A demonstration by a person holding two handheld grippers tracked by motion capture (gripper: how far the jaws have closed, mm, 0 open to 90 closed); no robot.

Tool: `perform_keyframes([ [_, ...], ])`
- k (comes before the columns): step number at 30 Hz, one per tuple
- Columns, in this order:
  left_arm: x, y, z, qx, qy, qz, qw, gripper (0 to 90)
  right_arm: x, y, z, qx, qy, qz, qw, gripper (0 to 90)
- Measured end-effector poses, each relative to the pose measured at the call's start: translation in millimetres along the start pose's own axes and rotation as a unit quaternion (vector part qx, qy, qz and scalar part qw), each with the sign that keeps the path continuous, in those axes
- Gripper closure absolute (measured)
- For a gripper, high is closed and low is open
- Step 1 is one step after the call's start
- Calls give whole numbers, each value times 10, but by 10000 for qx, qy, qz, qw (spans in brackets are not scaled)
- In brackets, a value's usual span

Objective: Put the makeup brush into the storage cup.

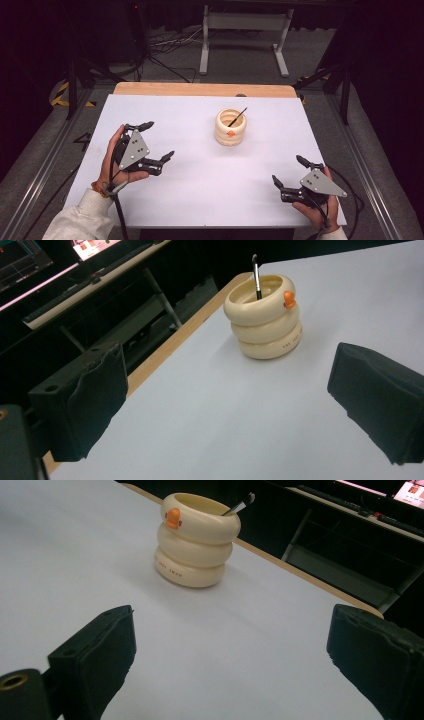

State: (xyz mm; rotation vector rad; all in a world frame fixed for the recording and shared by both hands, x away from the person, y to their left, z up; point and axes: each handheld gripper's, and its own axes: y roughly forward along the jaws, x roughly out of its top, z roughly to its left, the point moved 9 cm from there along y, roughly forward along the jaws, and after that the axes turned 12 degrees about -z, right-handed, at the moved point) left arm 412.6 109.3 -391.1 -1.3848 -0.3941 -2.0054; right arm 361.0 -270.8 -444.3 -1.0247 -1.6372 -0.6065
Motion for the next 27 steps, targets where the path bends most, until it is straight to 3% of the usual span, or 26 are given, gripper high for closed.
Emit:
perform_keyframes([
  [27, -433, -384, -42, 149, -66, 347, 9993, 43, -6, 1, 18, 38, -36, 9, 10000, 61],
])
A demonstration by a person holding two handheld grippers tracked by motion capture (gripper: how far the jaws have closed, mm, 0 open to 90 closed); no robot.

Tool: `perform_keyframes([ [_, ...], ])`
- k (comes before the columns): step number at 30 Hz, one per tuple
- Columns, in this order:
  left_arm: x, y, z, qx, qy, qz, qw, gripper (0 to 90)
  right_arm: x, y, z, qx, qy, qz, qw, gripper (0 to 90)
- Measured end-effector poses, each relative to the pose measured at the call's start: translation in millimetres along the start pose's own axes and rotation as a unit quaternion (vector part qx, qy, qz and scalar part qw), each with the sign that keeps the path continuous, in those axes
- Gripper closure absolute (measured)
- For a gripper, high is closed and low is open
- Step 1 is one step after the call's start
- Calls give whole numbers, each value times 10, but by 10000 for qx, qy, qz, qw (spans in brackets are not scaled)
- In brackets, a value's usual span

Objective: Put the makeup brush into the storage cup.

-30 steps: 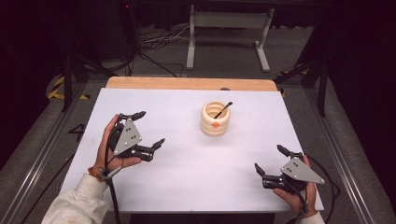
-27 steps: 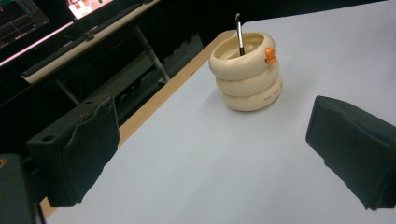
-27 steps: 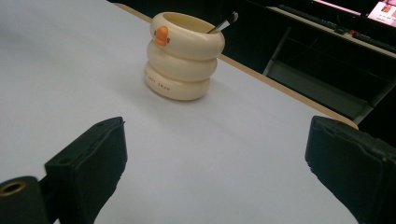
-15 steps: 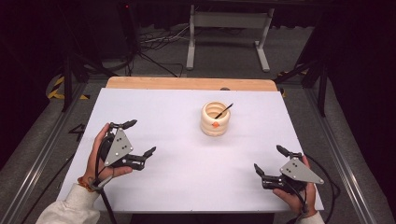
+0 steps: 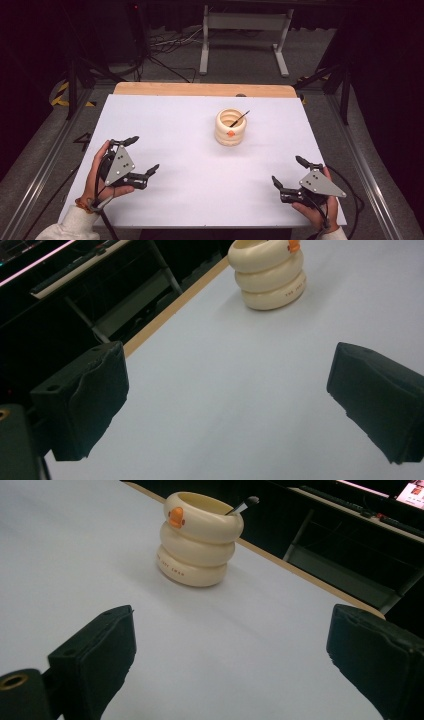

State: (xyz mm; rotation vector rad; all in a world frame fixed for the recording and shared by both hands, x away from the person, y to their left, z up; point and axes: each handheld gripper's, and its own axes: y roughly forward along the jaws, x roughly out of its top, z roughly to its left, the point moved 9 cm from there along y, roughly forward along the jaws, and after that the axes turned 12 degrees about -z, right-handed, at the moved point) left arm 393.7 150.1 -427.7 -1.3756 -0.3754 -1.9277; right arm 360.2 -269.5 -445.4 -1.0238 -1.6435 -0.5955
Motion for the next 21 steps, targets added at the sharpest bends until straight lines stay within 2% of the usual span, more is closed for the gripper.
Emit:
perform_keyframes([
  [13, -262, -198, 33, 103, -331, 71, 9994, 48, 20, -7, 26, 44, -64, -55, 10000, 60],
  [21, -477, -306, 24, 111, -582, 218, 9980, 51, 8, 1, 27, 67, -66, -50, 9999, 60],
])
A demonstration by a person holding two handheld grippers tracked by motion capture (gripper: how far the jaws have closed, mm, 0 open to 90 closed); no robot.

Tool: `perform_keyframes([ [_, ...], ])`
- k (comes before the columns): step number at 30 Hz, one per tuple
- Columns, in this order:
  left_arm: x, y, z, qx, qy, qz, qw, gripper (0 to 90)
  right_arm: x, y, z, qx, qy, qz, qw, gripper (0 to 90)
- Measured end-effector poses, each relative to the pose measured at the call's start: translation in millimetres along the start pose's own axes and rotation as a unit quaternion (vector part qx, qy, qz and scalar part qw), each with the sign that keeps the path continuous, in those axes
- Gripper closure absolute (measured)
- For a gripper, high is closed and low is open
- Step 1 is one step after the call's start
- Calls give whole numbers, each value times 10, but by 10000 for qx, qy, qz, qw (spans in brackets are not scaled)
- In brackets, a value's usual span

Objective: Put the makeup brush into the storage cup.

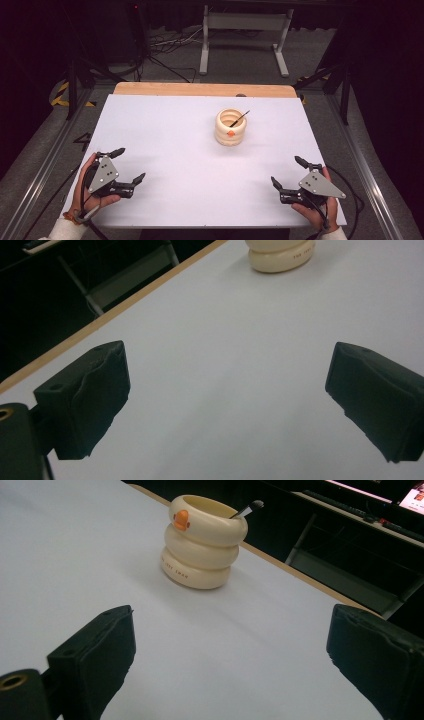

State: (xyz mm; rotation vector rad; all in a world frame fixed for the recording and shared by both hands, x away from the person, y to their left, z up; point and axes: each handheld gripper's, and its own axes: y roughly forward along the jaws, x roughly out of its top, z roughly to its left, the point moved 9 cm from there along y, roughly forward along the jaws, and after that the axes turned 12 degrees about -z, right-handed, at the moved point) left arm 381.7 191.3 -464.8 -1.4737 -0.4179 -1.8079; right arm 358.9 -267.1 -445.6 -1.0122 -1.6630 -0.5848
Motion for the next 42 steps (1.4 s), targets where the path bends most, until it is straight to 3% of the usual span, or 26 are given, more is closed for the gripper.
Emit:
perform_keyframes([
  [5, -166, -86, -27, 44, -243, 76, 9997, 52, 0, -2, 3, 10, 2, -11, 10000, 59],
  [7, -193, -101, -34, 59, -228, 102, 9997, 52, -3, -1, 1, 9, -7, 1, 10000, 59],
  [8, -263, -135, -75, 38, -366, 146, 9992, 53, -5, 0, 2, 18, -5, 1, 10000, 59],
  [15, -266, -188, -79, 100, -551, 43, 9984, 55, -2, 5, 6, 28, -14, -6, 10000, 59],
  [42, -247, -235, -106, 97, -577, -27, 9983, 57, 13, 70, 57, 123, -90, 11, 9999, 60],
])
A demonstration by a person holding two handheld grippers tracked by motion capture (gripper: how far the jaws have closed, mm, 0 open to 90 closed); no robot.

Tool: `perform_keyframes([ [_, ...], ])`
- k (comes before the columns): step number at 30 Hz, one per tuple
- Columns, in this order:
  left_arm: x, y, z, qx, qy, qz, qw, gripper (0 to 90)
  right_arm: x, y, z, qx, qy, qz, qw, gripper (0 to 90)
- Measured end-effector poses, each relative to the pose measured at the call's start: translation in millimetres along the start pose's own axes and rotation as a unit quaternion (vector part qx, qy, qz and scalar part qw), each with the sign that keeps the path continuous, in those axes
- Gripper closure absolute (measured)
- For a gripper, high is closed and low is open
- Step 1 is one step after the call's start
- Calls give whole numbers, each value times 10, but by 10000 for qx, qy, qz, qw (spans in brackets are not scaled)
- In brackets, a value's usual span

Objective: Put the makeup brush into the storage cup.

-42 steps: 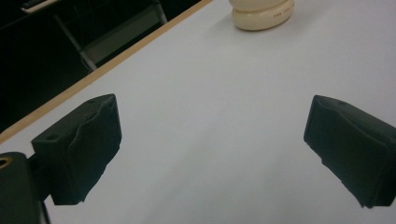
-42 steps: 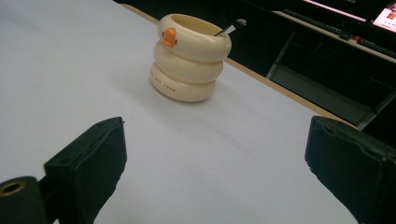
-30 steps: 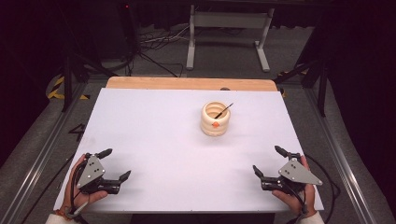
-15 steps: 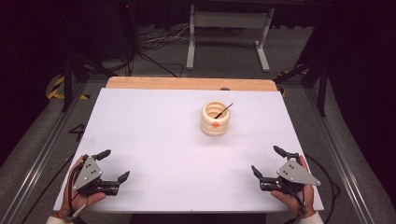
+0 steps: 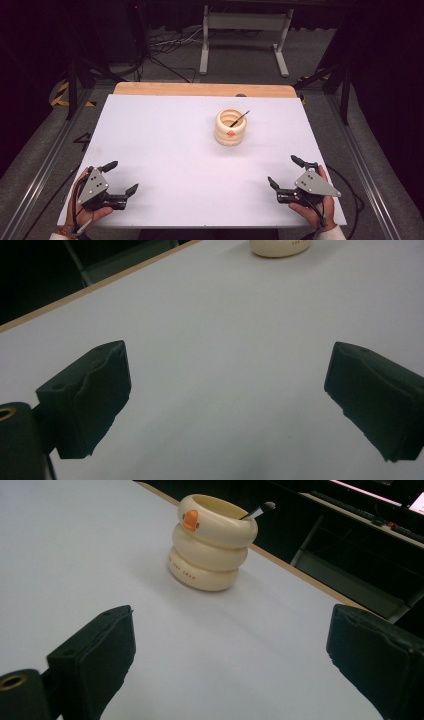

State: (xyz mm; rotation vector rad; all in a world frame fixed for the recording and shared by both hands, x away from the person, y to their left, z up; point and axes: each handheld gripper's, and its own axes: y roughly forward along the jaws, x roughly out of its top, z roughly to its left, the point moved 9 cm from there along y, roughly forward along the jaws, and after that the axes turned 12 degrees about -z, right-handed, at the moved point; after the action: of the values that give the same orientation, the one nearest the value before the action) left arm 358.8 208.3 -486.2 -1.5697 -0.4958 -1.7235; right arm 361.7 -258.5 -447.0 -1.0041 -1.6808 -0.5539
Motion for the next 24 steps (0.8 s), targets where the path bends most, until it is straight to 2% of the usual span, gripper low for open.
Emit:
perform_keyframes([
  [14, -6, -25, 15, 45, -77, -21, 10000, 61, -1, 55, 3, 67, -17, -17, 10000, 60],
  [24, -10, -15, 27, 50, -97, -23, 9999, 61, 11, 34, -17, 17, 1, -46, 10000, 60],
])
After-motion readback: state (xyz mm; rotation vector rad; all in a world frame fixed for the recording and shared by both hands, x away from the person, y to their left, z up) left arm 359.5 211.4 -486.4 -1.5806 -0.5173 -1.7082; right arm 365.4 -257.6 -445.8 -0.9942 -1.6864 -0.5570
